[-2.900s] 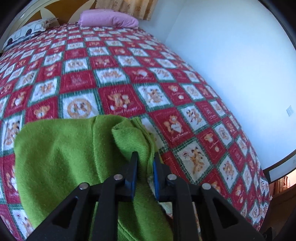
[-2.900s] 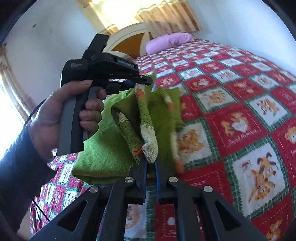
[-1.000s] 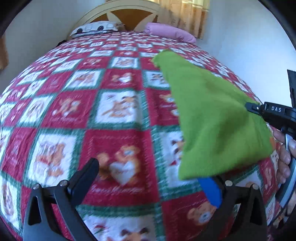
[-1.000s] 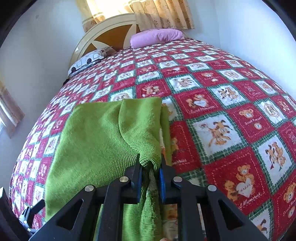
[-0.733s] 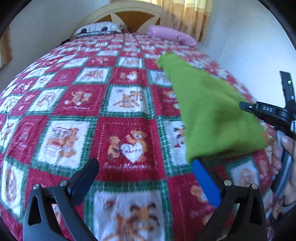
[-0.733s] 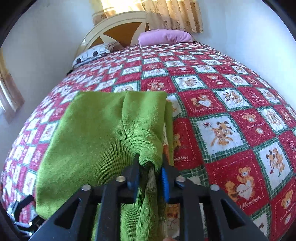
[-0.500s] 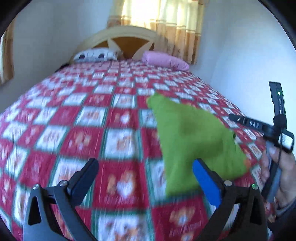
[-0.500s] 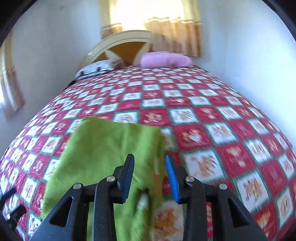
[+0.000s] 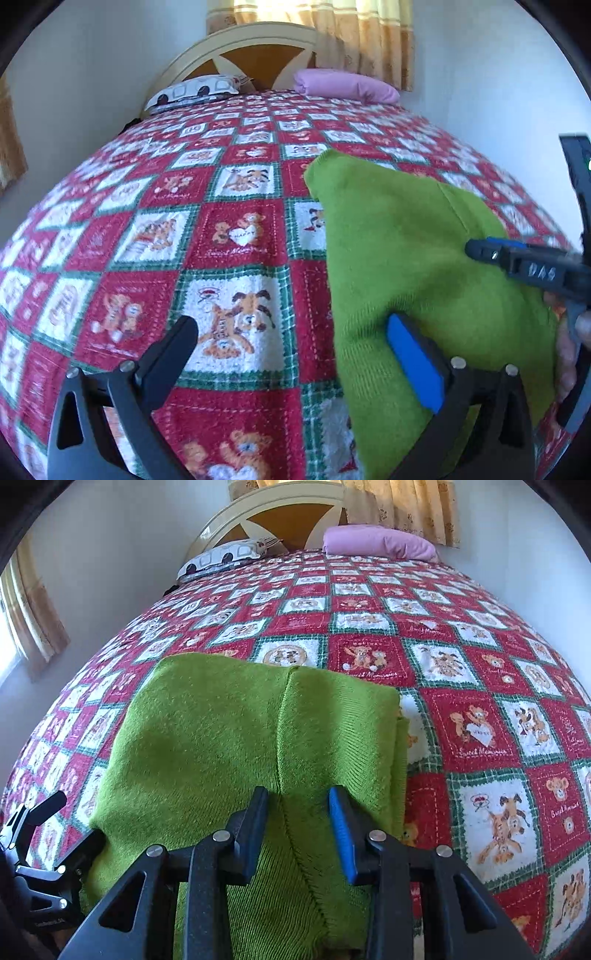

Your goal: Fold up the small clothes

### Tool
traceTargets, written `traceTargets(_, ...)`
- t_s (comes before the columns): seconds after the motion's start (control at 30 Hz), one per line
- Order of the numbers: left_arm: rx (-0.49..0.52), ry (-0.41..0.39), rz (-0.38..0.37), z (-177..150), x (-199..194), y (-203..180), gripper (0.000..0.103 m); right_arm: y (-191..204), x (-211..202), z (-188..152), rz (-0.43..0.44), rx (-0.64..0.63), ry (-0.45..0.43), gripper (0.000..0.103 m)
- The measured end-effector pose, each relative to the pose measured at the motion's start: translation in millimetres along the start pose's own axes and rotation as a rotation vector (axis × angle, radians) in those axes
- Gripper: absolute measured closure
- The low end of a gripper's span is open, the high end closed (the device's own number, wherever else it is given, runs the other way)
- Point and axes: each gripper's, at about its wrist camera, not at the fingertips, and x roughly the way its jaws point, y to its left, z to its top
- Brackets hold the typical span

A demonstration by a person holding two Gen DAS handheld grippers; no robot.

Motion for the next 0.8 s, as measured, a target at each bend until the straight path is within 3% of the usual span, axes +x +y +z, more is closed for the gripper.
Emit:
traceTargets(0.13,-0.026,0.002,-0.027,3,4,0,0.000,0,5,8,0.004,0.012,0.011,0.066)
traceTargets(0.23,-0.083,0.013,-0.118,2,-2,13,0.000,-13,-12,6,0.112,0.057,-0.016,0.065)
traceTargets(0.3,-0.135,0.011,-0.177,-2,-10,24,0.000,-34,-32,0,0.152,0.125,-0.086,0.058)
traceTargets(0.4,-0.185,0.013,-0.247,-10,-16,29,0.000,-72,-51,-9,0.185,0.265,-0.147,0.031)
traceTargets(0.5,-0.198,0.022,-0.294,-13,-15,23,0.000,-103,-47,-14,0.230,0.380,-0.101,0.031)
traceTargets(0.8,-0.180,0.039,-0.344,-14,-7,15,0.000,-109,-12,-19,0.376,0.418,-0.021,0.031)
